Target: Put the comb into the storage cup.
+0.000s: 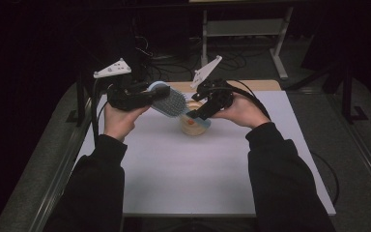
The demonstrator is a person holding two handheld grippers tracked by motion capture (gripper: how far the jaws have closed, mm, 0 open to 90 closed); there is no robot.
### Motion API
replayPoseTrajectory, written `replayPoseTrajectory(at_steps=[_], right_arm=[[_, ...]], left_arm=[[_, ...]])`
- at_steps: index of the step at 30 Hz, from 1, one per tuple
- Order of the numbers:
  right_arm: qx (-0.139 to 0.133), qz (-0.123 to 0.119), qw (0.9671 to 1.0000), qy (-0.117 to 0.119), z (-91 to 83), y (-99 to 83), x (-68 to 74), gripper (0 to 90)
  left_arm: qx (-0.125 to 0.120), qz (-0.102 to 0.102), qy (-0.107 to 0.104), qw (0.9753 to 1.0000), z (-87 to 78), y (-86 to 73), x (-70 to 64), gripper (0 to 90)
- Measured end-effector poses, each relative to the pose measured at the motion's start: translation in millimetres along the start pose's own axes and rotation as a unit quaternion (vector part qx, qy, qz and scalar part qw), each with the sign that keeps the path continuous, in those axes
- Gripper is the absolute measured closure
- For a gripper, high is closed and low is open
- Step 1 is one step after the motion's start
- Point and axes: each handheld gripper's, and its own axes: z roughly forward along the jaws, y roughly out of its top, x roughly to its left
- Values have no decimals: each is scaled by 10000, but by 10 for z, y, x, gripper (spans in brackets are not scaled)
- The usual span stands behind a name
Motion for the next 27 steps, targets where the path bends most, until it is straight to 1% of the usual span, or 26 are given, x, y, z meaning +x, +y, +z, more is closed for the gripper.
replayPoseTrajectory(at_steps=[1,2,3,4,5,6,8,11,13,15,19,21,23,25,27], right_arm=[[-62,80,9999,3,-24,-17,-15,275],[-104,214,9997,77,-42,-38,-32,233],[-104,214,9997,77,-42,-38,-32,233],[-141,312,9994,110,-56,-58,-47,199],[-212,435,9988,72,-72,-111,-66,116],[-254,492,9984,95,-79,-137,-77,100],[-356,607,9975,57,-90,-196,-89,6],[-451,798,9958,-62,-107,-303,-107,0],[-547,879,9946,-42,-121,-384,-118,0],[-636,948,9935,-8,-138,-461,-119,0],[-756,1104,9910,-29,-163,-597,-114,0],[-776,1197,9898,-13,-175,-663,-111,0],[-803,1237,9891,-23,-183,-729,-112,0],[-849,1340,9873,-6,-197,-797,-105,0],[-885,1407,9861,5,-213,-869,-98,0]], left_arm=[[3,37,-5,10000,-4,14,-3,586],[-21,30,-3,10000,-9,27,-5,586],[-21,30,-3,10000,-9,27,-5,586],[-45,55,2,10000,-19,61,-8,586],[-48,82,14,10000,-25,77,-9,586],[-48,99,27,9999,-30,93,-12,586],[-60,109,62,9999,-43,125,-15,586],[-88,146,87,9998,-71,178,-13,585],[-109,154,77,9998,-91,215,-10,585],[-125,173,108,9997,-105,253,-11,584],[-116,215,137,9996,-123,327,-3,583],[-112,231,171,9995,-127,356,0,583],[-62,282,218,9993,-128,383,4,584],[-14,337,257,9991,-131,403,4,583],[-24,327,266,9991,-136,413,17,584]])
